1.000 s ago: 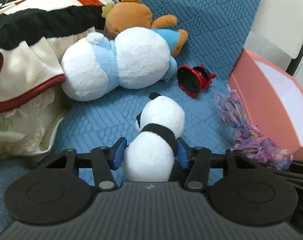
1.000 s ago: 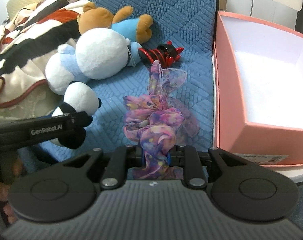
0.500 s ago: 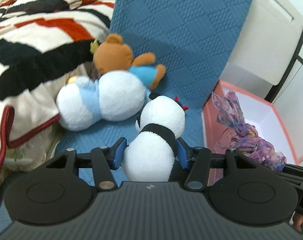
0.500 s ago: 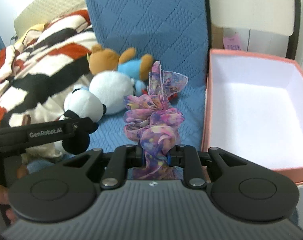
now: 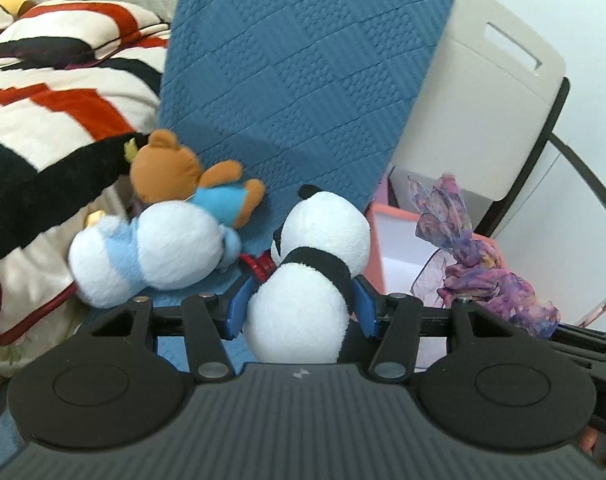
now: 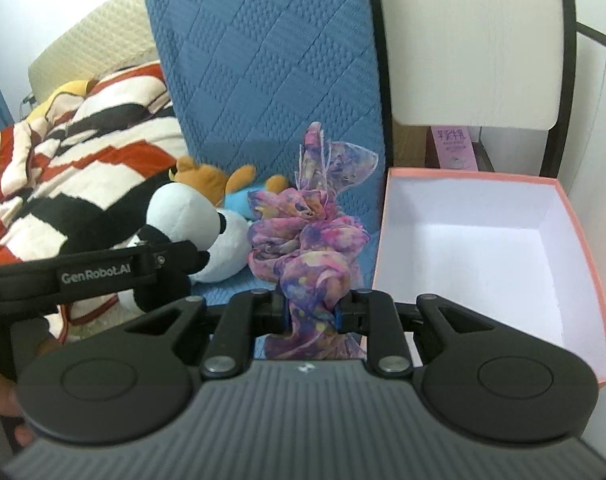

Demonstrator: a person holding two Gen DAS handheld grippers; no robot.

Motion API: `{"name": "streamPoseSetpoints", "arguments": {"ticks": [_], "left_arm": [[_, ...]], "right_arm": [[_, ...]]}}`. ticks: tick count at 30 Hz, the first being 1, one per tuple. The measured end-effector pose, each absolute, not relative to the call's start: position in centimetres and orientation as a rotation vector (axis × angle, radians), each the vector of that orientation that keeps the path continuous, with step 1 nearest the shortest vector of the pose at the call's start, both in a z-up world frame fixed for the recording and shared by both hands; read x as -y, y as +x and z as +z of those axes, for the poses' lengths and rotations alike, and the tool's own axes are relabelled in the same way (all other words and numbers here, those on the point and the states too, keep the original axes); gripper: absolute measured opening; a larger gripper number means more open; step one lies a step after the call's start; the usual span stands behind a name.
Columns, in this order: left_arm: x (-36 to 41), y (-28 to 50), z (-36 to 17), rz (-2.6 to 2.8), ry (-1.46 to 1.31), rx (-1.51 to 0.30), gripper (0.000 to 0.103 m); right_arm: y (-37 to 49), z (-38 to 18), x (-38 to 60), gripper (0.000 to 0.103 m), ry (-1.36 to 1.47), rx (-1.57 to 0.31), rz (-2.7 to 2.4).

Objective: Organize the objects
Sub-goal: 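Carry scarf with right tool while left tool carries panda over pink box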

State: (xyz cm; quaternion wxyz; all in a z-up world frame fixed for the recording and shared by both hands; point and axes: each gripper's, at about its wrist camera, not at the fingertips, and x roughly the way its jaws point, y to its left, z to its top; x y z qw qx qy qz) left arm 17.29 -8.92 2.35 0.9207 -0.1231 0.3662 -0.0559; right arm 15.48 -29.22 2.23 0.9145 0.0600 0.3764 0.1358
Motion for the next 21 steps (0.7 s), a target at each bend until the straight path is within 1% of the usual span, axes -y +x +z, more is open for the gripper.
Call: {"name": "streamPoseSetpoints", "arguments": {"ticks": [8, 21], "left_arm": [[12.3, 19.0, 4.0, -0.168, -0.236, -0.722, 0.06], [18.6, 22.3, 2.1, -0.201, -0.214, -0.741, 0.06]], "right_arm": [[16.1, 3.7, 32.7, 0.024, 0.128, -0.739, 0.254], [18.0, 1.7, 38.6, 0.024, 0.14, -0.763, 0.198]]}}
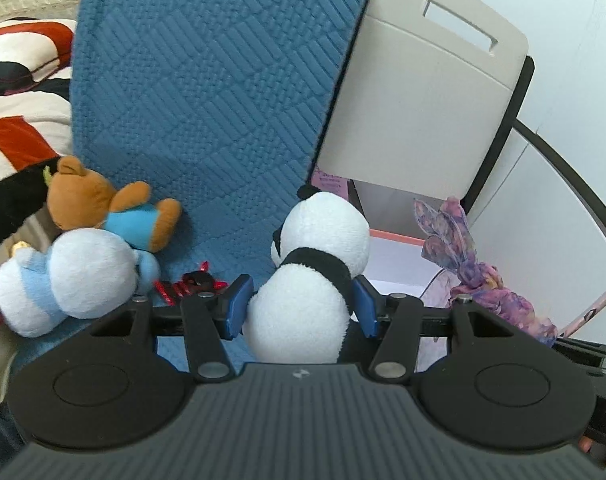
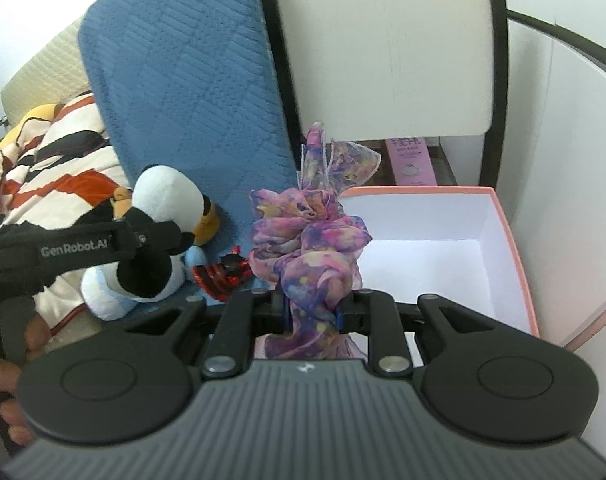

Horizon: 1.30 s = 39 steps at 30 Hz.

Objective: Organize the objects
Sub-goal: 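Carry scarf with right tool while left tool carries panda over pink box, then open right tool dropping scarf into box while left tool releases panda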

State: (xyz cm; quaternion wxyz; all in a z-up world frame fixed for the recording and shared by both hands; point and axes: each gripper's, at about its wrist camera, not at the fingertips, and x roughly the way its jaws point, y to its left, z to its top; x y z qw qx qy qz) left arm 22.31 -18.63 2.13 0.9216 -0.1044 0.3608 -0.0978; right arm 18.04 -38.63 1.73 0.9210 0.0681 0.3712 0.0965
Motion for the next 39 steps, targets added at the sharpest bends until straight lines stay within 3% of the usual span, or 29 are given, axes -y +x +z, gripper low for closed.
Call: {"name": "streamPoseSetpoints", "arguments": {"ticks": [22, 31, 33, 35, 38, 39], "left_arm": [[27.1, 28.3, -7.9, -0.268, -0.14, -0.969, 0.06], [27.6, 28.5, -8.7, -0.264, -0.121, -1.005, 0.061], [27.5, 28.5, -8.5, -0.268, -0.122, -1.004, 0.068], [27.5, 28.2, -7.8, -0.273, -0.113, -0.988, 0.074], [27.1, 27.4, -6.5, -0.279, -0.105, -0.959, 0.075], [26.9, 27.2, -6.1, -0.283, -0.107, -0.949, 0.075]], "right_arm": [[22.6, -9.7, 45.7, 0.024, 0.262, -1.023, 0.076], [22.9, -12.1, 46.4, 0.025, 0.276, -1.086, 0.05], [22.7, -11.7, 46.3, 0.029, 0.275, -1.08, 0.049], [22.6, -11.2, 46.2, 0.043, 0.284, -1.074, 0.047], [22.6, -10.4, 46.2, 0.065, 0.297, -1.062, 0.031], [22.5, -10.0, 46.2, 0.064, 0.301, -1.055, 0.023]]}}
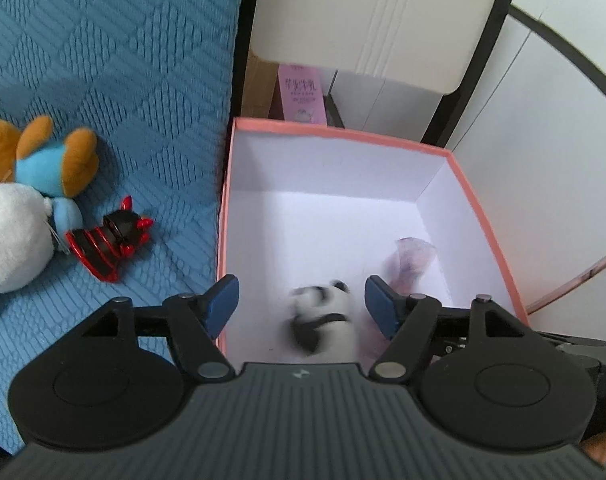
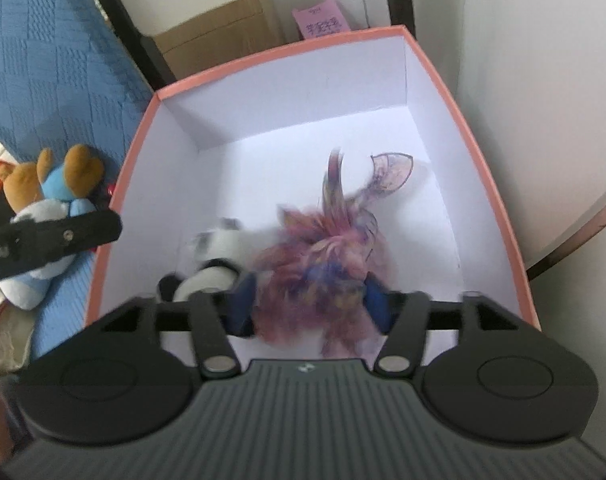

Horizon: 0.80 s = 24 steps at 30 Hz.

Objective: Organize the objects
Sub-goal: 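Open right tool dropping scarf into box while left tool releases panda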

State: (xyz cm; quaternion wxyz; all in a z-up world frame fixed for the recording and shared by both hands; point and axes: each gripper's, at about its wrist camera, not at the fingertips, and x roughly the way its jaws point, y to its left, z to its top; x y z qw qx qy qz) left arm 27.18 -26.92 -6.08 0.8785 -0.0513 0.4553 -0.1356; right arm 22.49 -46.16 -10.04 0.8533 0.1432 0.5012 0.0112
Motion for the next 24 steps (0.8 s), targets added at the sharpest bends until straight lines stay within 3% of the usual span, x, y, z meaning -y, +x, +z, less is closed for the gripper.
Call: {"name": "streamPoseSetpoints", "arguments": {"ticks": [24], "left_arm": [[17.7, 17.4, 4.9, -0.303, -0.165, -0.704, 0.075]], "right_arm": [[14.1, 3.1, 37.9, 0.064, 0.22, -0.83, 0.102]]}}
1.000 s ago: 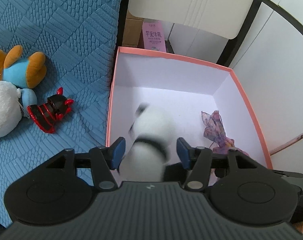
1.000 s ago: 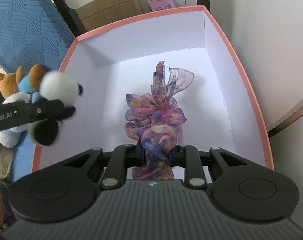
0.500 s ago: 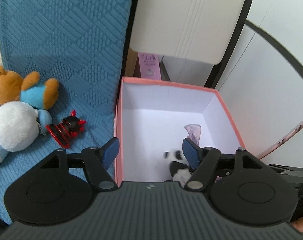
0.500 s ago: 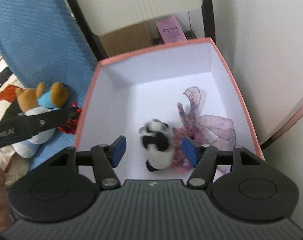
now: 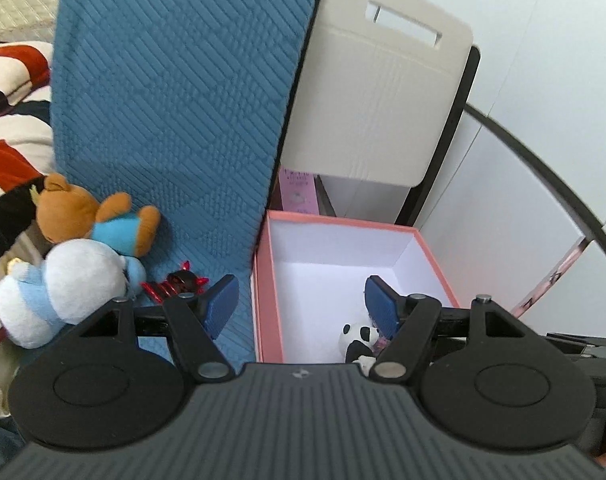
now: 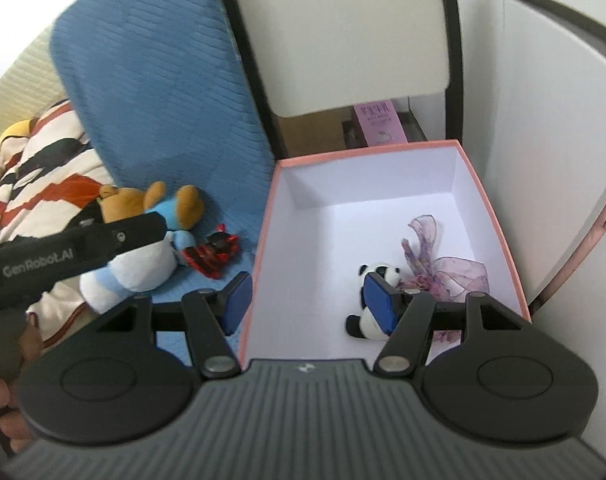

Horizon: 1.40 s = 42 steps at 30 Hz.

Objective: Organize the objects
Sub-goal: 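Open right tool dropping scarf into box while left tool releases panda, then withdraw both open tools from the pink box back toward the cushion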

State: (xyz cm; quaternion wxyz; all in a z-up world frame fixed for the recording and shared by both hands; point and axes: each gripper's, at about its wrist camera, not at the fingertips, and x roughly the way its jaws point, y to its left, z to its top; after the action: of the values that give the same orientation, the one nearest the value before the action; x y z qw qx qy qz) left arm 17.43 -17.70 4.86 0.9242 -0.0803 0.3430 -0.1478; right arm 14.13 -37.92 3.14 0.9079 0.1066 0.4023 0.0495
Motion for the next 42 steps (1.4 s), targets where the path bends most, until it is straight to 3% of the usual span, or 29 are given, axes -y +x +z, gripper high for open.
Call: {"name": "streamPoseSetpoints", "arguments": {"ticks": [17, 31, 42], "left_arm": [[8.8, 9.7, 7.4, -0.284, -0.206, -0.632, 0.074], [2.0, 5.6, 4.8, -0.258, -0.243, -0.65, 0.075], [1.0, 3.8, 2.1, -0.234, -0.22, -0.673, 0.075]], "right_arm": [[7.5, 6.6, 29.9, 0.064, 0.159, -0.751, 0.148], [4.3, 5.1, 24.4, 0.064, 0.17, -0.74, 0.167], [2.6, 3.0, 22.6, 0.064, 0.187, -0.726, 0.183]]}}
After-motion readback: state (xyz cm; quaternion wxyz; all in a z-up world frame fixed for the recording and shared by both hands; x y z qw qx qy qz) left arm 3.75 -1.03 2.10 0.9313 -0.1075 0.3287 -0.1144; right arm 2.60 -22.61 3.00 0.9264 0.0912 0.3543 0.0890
